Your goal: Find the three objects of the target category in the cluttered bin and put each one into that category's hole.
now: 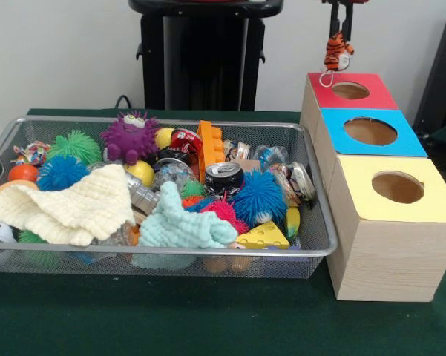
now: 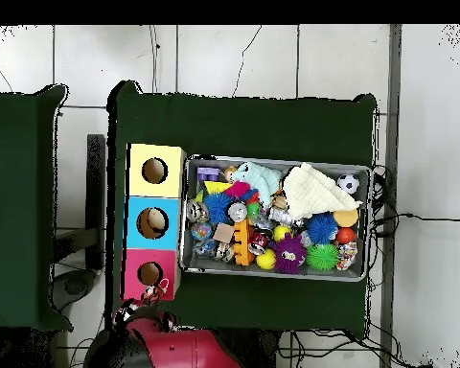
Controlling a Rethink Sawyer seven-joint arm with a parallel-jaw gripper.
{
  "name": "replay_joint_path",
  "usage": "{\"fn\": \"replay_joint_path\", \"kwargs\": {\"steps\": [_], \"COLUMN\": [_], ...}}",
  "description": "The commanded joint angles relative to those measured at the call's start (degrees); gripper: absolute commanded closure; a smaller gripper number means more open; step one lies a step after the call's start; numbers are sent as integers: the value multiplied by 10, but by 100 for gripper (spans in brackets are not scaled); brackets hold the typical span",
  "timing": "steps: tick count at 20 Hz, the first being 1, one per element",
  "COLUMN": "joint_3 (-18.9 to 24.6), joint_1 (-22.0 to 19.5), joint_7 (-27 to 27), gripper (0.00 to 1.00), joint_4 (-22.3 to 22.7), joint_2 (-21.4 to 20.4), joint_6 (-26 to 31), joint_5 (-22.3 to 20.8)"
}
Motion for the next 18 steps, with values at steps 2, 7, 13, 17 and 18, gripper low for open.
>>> {"fn": "replay_joint_path", "kwargs": {"steps": [2, 7, 13, 17, 18], "joint_3": [-10, -9, -5, 3, 1], "joint_1": [2, 6, 10, 18, 23], "joint_7": [110, 109, 111, 117, 119], "gripper": [100, 100, 100, 100, 100], "joint_4": [12, 9, 10, 16, 16], "joint_2": [30, 38, 37, 15, 9], "joint_6": [-30, -36, -35, -8, 1], "joint_5": [34, 43, 56, 80, 85]}}
